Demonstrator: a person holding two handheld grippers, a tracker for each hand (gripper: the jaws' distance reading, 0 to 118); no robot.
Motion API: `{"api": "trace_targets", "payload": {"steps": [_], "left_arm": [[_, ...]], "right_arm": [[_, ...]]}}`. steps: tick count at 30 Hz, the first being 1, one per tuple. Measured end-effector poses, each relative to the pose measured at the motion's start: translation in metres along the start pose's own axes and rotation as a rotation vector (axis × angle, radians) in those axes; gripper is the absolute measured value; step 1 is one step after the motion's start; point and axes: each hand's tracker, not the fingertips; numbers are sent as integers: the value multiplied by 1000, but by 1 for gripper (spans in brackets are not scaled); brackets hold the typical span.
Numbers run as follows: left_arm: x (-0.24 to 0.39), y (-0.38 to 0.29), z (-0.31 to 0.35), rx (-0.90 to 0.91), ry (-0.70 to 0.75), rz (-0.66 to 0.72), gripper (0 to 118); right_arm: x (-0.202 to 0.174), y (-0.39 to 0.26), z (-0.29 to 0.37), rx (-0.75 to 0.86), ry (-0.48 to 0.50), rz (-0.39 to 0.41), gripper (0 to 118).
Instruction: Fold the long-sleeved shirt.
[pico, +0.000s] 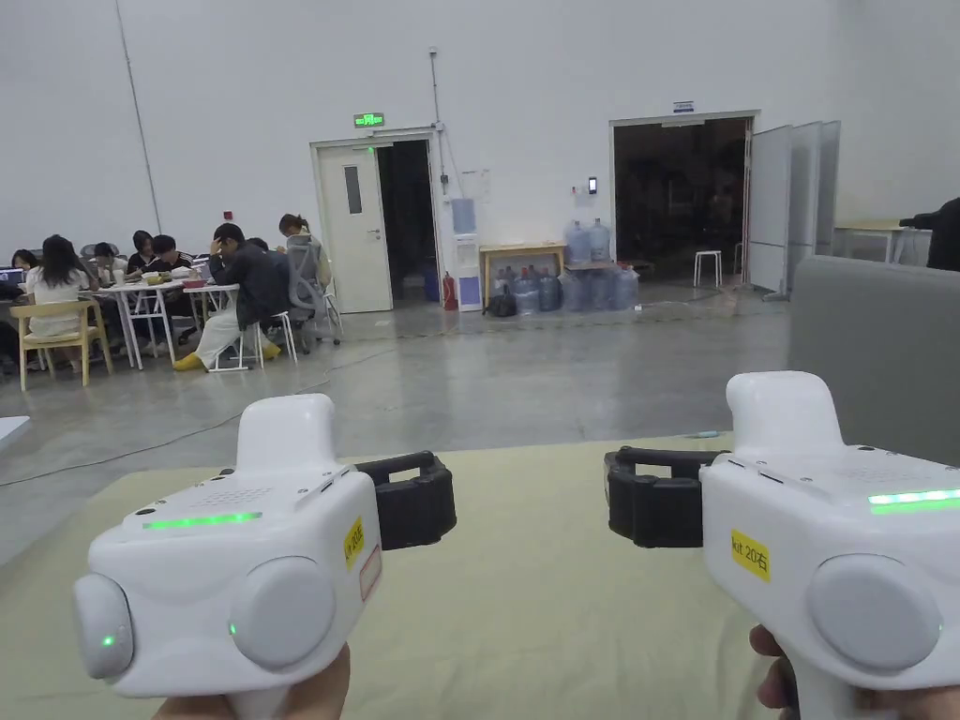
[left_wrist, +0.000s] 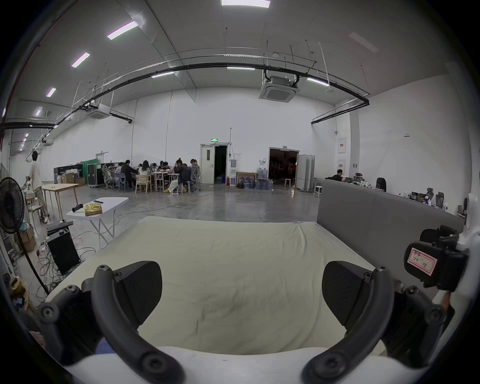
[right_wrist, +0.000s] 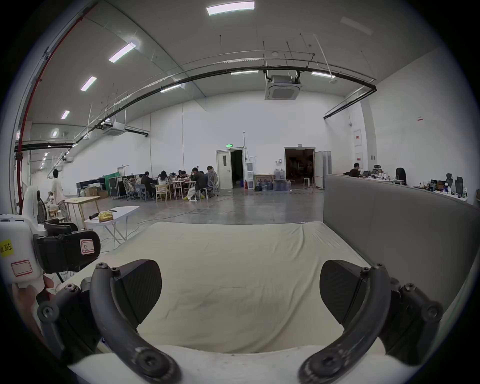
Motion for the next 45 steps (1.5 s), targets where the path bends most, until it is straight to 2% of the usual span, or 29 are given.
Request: {"api": "trace_targets", "payload": {"steps": [11,15,17,20,22,27,34,39,45], "left_arm": [[1,0,-2,-2,1,-3,118],[2,-1,-3,-7,-8,-4,118],[3,-2,-3,-8,-7,-8,118],[3,-1,-4,-13,-15,-1,118],[3,-1,-5,-19,-26,12,118],[6,-1,-5,-23,-25,0,118],[8,0,-5,-24,-27,0,118],[9,2,-3,-12,-33,-1,118],[9,3,-2,-10,-34,2,118]], "right_arm": [[1,-3,-4,-13,14,-21,118],[-1,-4,-2,35,-80,30,118],[0,-3,-2,23,-66,19,118],[5,-1,-4,-8,-19,-50,118],[7,-1,-4,-8,-16,-56,118],[4,-3,-5,-7,-36,-22,118],[1,-5,-7,-20,8,-23,118],[-6,-7,-7,-19,-27,21,118],[-6,-7,-6,-20,-30,15,118]]}}
